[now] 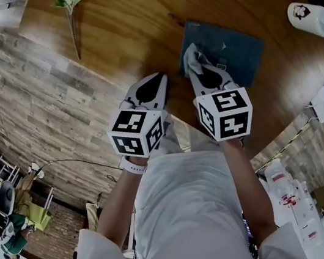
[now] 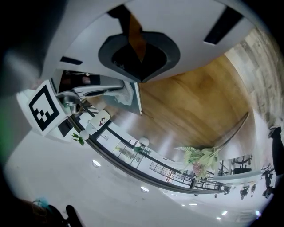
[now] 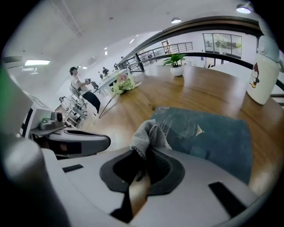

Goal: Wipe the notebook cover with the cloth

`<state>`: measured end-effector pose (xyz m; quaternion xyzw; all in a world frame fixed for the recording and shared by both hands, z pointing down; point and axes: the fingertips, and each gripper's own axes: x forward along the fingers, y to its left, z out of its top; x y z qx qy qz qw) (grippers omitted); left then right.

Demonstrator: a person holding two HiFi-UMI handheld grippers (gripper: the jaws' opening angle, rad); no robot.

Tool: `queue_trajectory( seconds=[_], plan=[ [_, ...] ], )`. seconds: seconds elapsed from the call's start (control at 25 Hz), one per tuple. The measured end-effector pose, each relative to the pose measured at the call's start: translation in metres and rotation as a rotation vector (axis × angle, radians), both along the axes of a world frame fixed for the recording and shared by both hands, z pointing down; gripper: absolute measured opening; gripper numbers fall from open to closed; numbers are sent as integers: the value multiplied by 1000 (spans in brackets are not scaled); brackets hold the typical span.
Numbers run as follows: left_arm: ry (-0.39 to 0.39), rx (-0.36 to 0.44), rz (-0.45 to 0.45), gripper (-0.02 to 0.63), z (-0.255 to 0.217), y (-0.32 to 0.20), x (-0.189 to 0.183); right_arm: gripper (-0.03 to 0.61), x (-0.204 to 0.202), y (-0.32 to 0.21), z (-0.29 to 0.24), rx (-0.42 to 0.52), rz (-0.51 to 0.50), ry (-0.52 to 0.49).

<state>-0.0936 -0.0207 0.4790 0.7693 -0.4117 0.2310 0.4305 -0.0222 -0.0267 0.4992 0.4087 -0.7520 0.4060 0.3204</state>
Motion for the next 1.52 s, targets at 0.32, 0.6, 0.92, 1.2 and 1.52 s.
queue_trajectory(
  seconds=[0.32, 0.6, 0.92, 1.2, 1.52],
  plan=[
    [-14, 32, -21, 18, -22, -9, -20, 34, -38, 0, -20, 14, -23, -177],
    [-6, 84, -27, 18, -61, -11, -10, 34, -12, 0, -77, 151, -2, -205],
    [14, 200, -45, 18, -129, -7, 8, 37, 44, 2, -149, 338, 20, -156],
    [50, 362, -43, 18, -201, 3, 26, 37, 96, 12, -211, 515, 56, -92],
    [36, 576, 20, 18, -278, 14, 41, 37, 134, 38, -281, 707, 87, -49]
  ],
)
